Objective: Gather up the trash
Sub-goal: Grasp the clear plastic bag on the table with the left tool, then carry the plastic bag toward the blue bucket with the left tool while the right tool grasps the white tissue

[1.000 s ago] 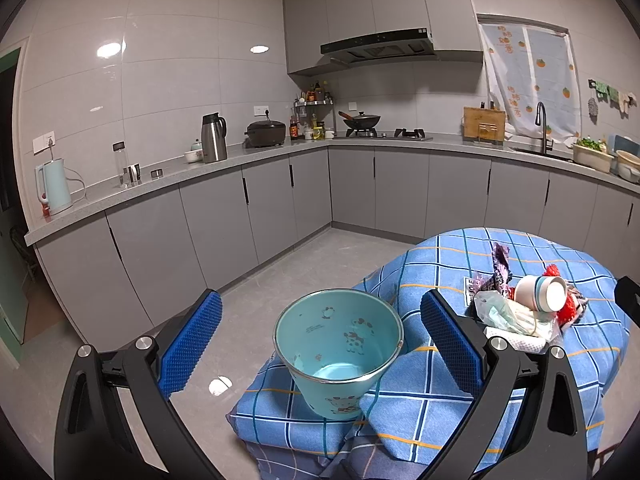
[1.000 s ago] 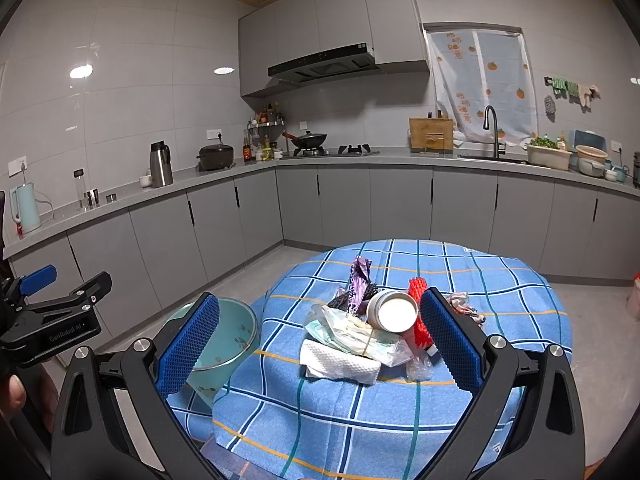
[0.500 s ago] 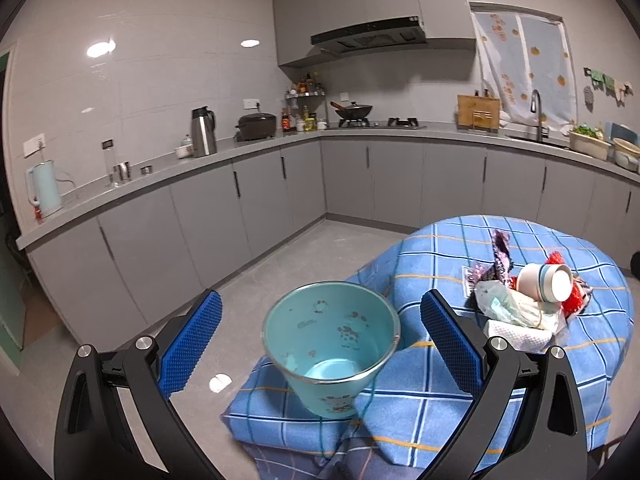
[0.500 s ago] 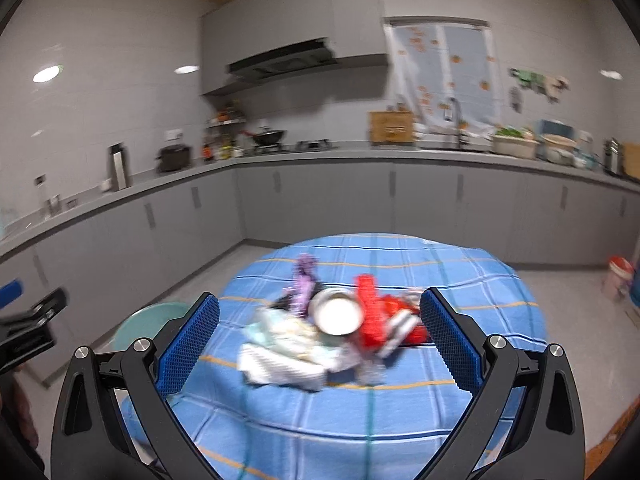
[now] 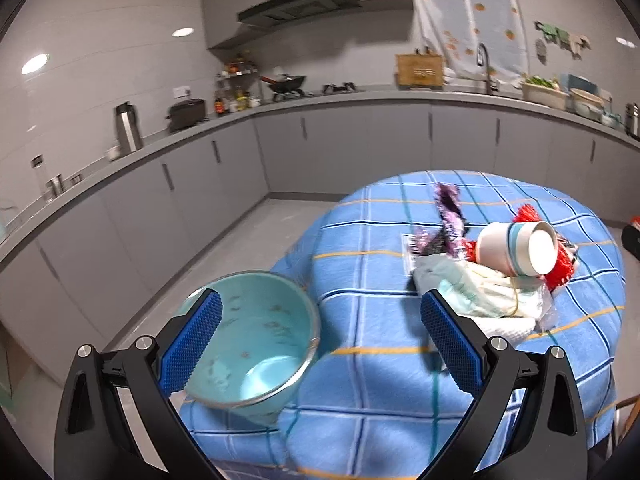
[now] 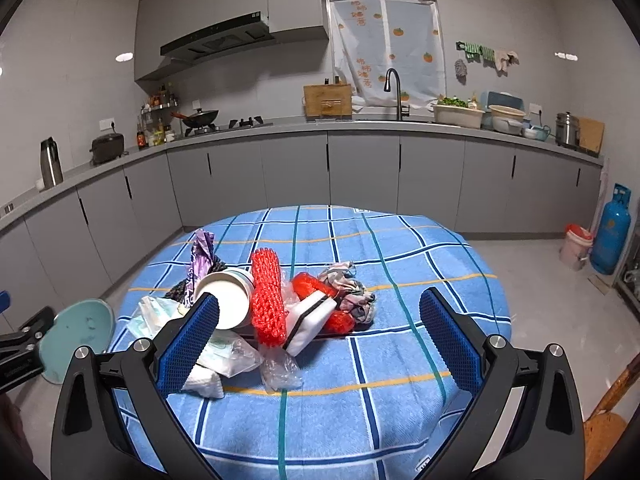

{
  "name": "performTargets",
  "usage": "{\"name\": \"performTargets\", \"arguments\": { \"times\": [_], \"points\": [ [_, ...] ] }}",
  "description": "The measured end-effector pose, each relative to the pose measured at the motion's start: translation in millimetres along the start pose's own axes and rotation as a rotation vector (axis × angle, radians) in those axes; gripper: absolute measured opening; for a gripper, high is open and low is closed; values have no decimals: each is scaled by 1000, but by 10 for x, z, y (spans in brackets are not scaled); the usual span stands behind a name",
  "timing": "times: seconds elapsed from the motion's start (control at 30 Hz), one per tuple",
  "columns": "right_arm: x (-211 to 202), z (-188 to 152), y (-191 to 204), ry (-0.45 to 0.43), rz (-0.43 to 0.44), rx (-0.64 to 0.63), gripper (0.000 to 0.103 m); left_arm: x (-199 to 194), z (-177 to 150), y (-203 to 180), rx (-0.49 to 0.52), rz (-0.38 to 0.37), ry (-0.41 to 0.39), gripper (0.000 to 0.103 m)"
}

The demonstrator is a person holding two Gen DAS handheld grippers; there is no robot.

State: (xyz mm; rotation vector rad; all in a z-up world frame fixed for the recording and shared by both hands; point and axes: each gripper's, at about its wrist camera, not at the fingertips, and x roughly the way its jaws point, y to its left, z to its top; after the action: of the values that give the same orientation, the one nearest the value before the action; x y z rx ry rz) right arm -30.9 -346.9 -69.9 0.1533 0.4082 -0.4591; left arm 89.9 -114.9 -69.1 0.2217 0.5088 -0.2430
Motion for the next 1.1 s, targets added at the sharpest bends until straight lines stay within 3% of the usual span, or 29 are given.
{"name": "performTargets", "arguments": {
  "times": [0.5,0.7,0.77,0.87,1.1],
  "points": [
    [337,-234,-49,59,-36,-7,99,718,50,-695,68,-161,98,95],
    [421,-284,-73,81,-34,-4,99,799,52,-802,58,-231,121,60],
    [435,-293,-75,84,-34,-1,99,816,58,-838,63,-264,127,29],
    [434,-299,-63,87,-34,-2,99,791,63,-863,67,-297,121,11],
    [405,-281,-43,73,-33,-3,99,548,225,-805,50,-329,36,3]
  ]
}}
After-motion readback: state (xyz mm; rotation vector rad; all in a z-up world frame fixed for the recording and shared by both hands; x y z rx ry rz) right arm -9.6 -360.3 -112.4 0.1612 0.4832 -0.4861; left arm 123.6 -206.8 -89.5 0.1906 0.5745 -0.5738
